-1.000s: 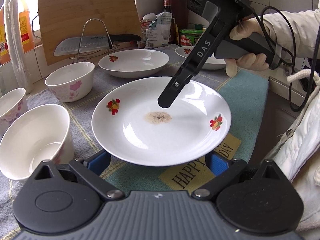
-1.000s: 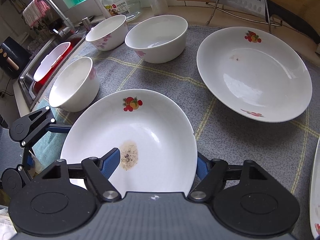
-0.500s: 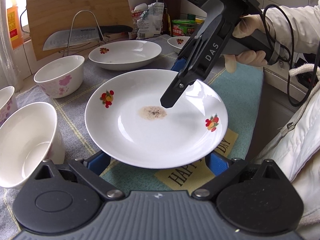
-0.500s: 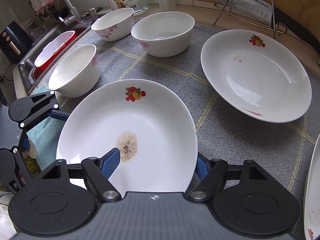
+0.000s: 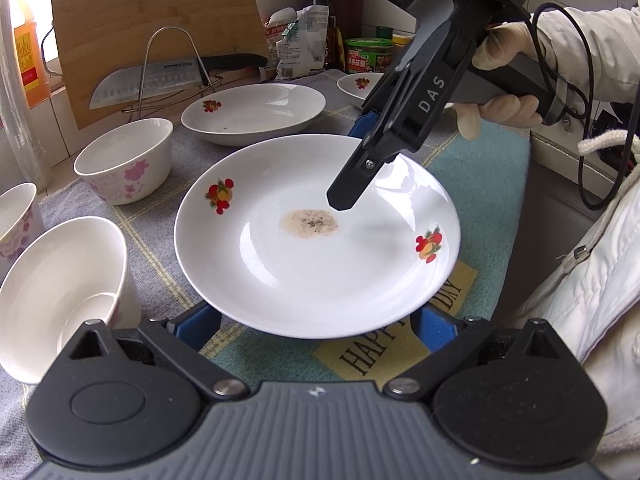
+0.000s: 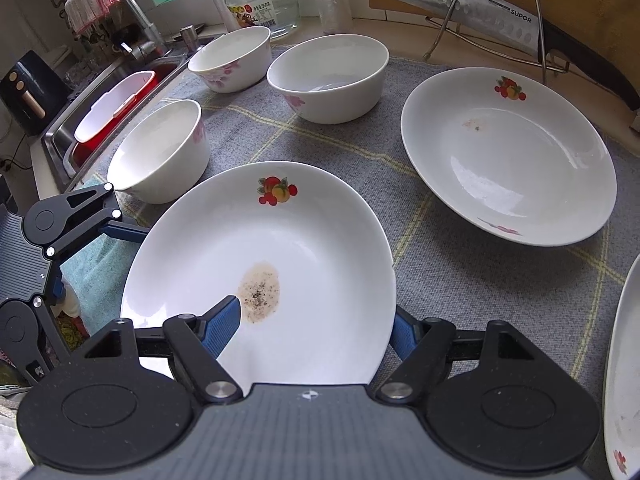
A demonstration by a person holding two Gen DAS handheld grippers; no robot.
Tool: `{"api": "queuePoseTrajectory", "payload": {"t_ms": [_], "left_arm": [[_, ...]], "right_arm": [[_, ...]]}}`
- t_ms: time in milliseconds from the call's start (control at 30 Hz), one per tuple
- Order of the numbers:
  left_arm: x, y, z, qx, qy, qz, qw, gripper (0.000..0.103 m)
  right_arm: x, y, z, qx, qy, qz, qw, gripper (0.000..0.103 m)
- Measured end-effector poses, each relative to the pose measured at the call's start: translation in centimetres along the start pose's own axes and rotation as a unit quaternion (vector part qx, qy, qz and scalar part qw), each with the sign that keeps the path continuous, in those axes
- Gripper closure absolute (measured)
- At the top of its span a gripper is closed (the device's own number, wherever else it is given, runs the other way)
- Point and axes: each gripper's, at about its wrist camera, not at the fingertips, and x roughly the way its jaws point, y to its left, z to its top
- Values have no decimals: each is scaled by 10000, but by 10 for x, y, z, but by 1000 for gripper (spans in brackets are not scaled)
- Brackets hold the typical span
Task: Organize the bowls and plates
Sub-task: 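Lift the stained plate with the right tool toward the other plates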
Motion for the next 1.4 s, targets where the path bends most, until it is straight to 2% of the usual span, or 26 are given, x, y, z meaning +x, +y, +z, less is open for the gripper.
{"api": "queuePoseTrajectory", "payload": {"t_ms": [333,767,1400], "left_arm": [[-2,-1,6,50,-9,-10,10000,3],[9,-7,21,174,-24,-107,9998,3],[36,-24,71,457,-49,-270,9986,3]], "right_arm": [[-15,-6,-1,87,-194,25,9998,24],[-30,-20,-8,226,-335,-147,9991,26],[-73,-58,-23,497,-708,-367,9956,26]]}}
